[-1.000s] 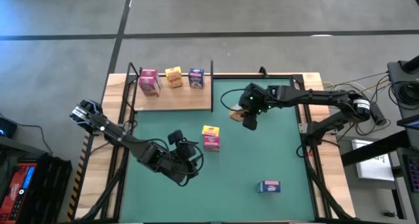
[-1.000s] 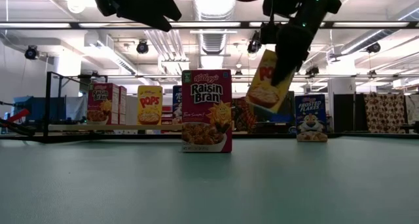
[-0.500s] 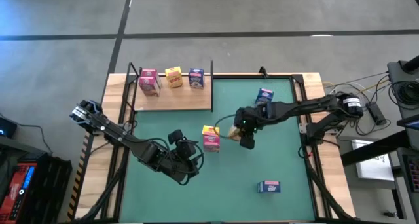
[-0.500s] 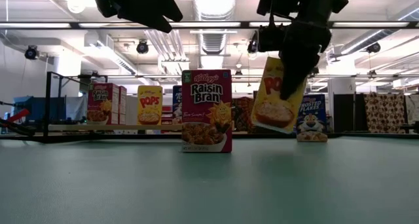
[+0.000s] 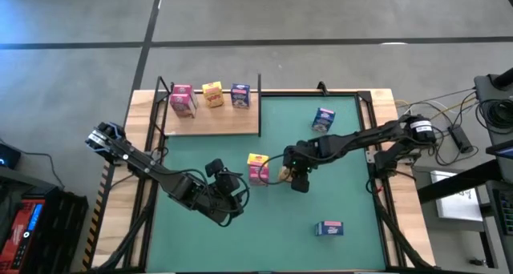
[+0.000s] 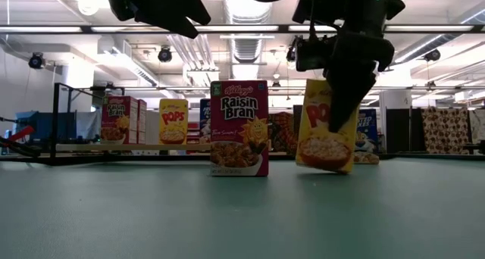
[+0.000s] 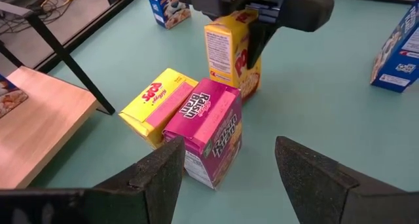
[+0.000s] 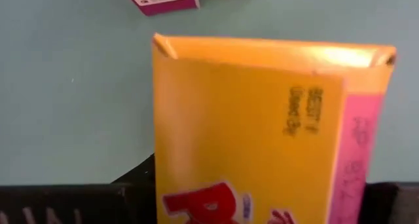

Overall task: Stack cereal on shelf
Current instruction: Move the top yellow cereal box to the center of the table, then move the top blue cereal box to the center of the table

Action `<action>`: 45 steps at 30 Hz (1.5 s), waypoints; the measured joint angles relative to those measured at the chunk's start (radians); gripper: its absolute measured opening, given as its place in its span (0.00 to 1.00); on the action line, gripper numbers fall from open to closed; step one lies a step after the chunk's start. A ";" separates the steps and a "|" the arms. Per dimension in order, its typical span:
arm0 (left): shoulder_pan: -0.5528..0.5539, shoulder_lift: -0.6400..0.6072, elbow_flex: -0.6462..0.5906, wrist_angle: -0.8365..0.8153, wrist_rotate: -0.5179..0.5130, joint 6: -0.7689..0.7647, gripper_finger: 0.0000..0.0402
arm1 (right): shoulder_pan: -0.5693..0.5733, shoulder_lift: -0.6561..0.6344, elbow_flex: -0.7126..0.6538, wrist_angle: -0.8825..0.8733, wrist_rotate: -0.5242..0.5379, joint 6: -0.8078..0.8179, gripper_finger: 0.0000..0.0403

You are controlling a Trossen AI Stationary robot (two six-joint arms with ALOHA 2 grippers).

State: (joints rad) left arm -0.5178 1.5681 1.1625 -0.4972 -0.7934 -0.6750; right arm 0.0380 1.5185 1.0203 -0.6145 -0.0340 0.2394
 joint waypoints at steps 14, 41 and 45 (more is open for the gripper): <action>0.000 -0.001 0.000 -0.008 0.001 0.000 0.55 | -0.001 -0.114 0.023 -0.026 0.037 -0.032 0.56; 0.000 -0.001 0.000 -0.022 0.001 0.006 0.55 | -0.325 -0.283 0.068 -0.370 0.446 -0.154 0.72; 0.000 -0.001 0.000 -0.024 0.001 0.011 0.55 | -0.438 -0.280 0.068 -0.368 0.446 -0.213 0.76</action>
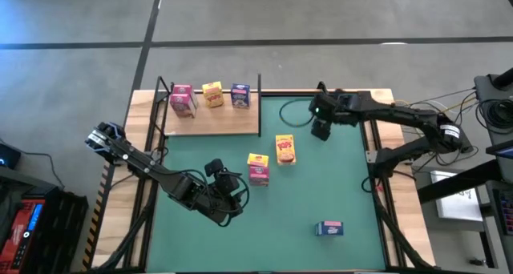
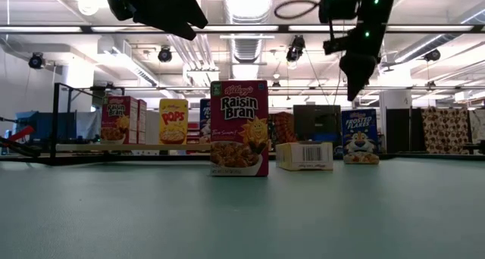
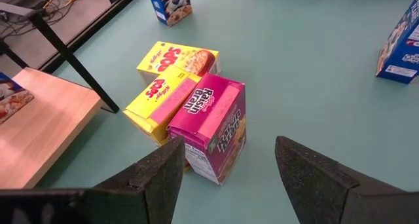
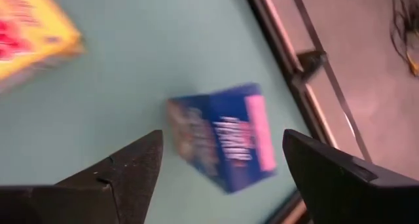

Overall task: Stack cereal on shelf
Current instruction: Move the top blue cereal box to the center of the table

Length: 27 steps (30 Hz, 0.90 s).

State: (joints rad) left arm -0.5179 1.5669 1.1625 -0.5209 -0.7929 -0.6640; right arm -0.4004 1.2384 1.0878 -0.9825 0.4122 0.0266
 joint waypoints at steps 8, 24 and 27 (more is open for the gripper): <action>0.000 0.000 0.000 -0.003 0.000 0.000 0.55 | -0.193 0.043 0.000 0.009 -0.047 -0.084 0.77; 0.000 0.000 0.000 -0.005 0.000 0.000 0.55 | -0.249 0.053 0.007 0.036 -0.185 -0.150 0.77; 0.000 0.000 0.000 -0.005 0.000 0.000 0.55 | -0.248 0.052 0.028 0.028 -0.189 -0.150 0.77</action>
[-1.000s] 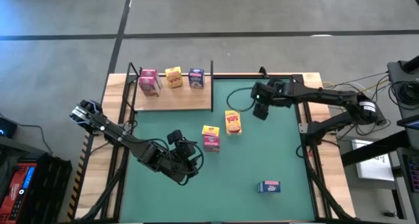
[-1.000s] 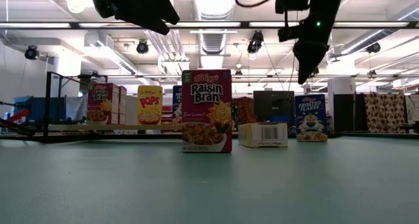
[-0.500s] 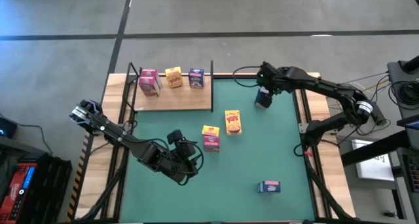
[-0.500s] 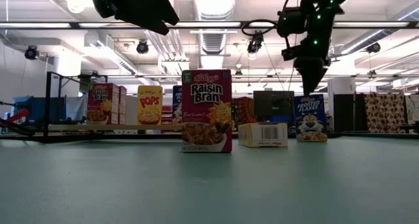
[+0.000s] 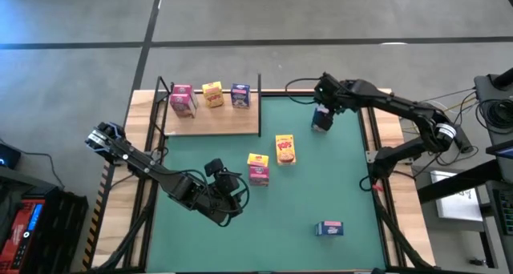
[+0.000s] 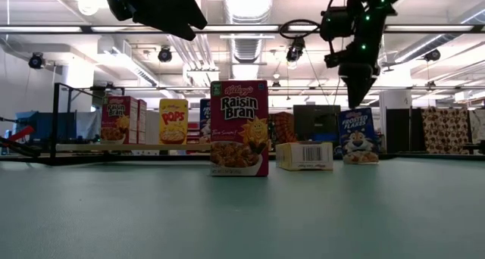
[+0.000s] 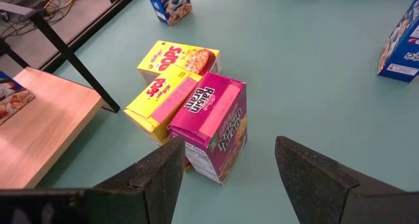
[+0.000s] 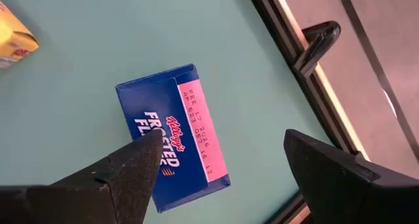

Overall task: Stack cereal on shelf
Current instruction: Move the top blue cereal box to the center of the table

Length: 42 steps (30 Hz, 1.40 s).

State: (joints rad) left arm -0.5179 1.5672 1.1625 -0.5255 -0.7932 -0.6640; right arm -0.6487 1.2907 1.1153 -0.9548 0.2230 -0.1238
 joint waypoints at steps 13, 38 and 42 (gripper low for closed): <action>0.000 0.000 0.000 -0.001 0.000 0.000 0.55 | 0.000 0.000 0.060 -0.035 -0.051 0.003 0.77; 0.000 0.000 0.000 -0.002 0.000 0.000 0.55 | -0.021 0.047 -0.042 0.052 -0.126 -0.057 0.77; 0.000 0.000 0.000 -0.002 0.000 -0.004 0.55 | -0.026 0.098 -0.042 0.052 -0.126 -0.059 0.75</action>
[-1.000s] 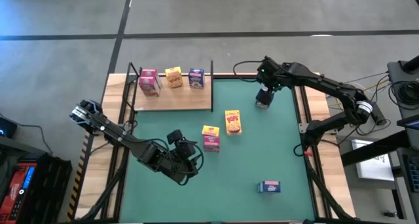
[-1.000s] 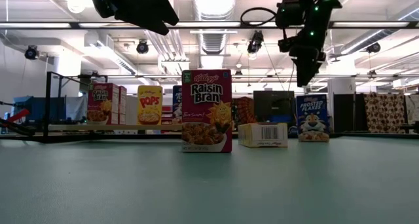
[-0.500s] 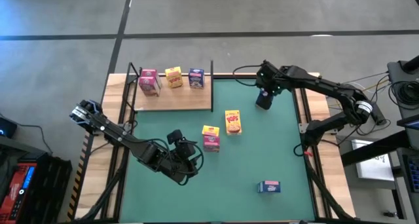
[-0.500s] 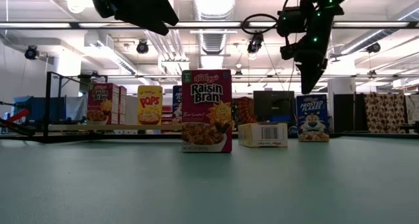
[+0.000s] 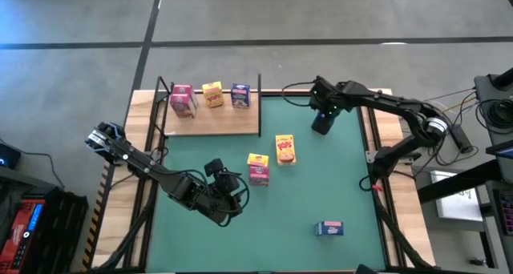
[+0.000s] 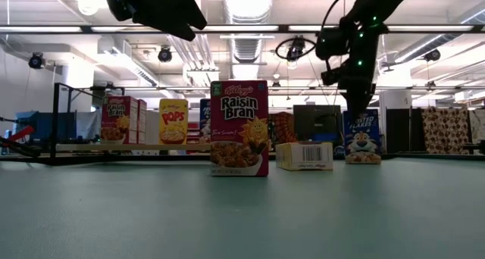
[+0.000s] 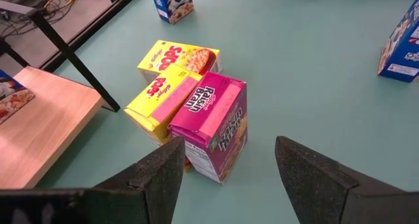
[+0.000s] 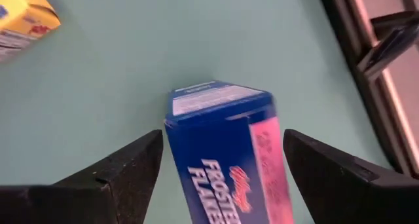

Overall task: Stack cereal on shelf
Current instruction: Move the top blue cereal box to the center of the table

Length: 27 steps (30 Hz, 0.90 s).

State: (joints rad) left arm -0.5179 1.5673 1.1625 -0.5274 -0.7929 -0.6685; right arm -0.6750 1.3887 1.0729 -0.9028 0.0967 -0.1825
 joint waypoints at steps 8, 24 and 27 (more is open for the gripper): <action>0.000 0.000 0.000 0.000 0.000 -0.003 0.55 | 0.000 0.068 0.000 -0.017 -0.048 0.008 0.69; 0.000 0.000 0.000 0.001 0.000 -0.003 0.55 | 0.084 0.059 0.000 -0.043 -0.281 0.170 0.38; 0.000 0.000 0.000 0.001 0.000 -0.003 0.55 | 0.152 0.059 0.000 -0.043 -0.283 0.219 0.37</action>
State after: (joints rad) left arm -0.5179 1.5673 1.1623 -0.5262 -0.7929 -0.6716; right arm -0.5232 1.4475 1.0729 -0.9455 -0.1865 0.0364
